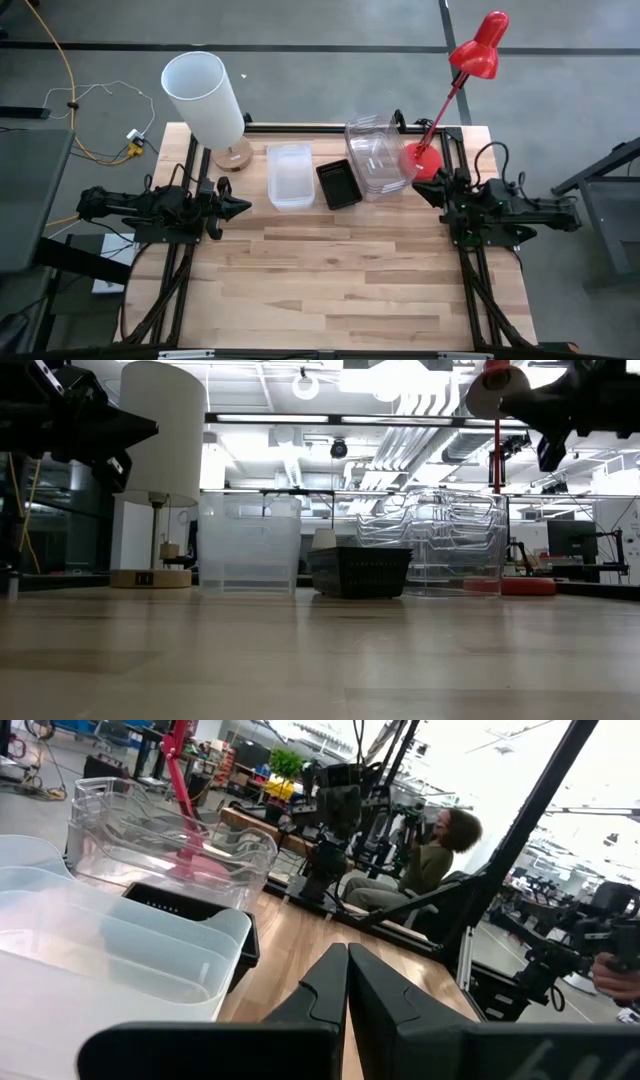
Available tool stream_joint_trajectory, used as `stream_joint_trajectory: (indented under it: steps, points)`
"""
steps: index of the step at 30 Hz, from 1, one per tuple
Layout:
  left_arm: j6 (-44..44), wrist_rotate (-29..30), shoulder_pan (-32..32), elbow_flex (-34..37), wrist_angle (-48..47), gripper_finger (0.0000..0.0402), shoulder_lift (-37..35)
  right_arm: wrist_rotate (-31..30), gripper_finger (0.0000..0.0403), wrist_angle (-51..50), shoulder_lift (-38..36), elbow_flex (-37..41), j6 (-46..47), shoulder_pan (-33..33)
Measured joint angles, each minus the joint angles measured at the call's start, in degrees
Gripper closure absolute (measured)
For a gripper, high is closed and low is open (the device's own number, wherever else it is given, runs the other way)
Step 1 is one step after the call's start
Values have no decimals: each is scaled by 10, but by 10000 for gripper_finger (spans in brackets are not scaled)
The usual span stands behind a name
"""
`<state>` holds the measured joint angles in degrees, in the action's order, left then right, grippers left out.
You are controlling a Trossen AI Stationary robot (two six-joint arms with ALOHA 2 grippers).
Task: Stack baskets by color
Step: Return to Home Position
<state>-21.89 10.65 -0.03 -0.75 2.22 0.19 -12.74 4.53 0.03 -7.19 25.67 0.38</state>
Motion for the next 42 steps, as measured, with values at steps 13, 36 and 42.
stream_joint_trajectory:
  steps: [13,36,42]
  points:
    - [0,-1,0,0,0,401,0,-11,401,47,4,66,-1,0]
    - [0,0,0,0,0,401,0,35,402,-20,4,67,-52,0]
    - [0,0,0,0,0,401,0,35,402,-20,4,67,-52,0]
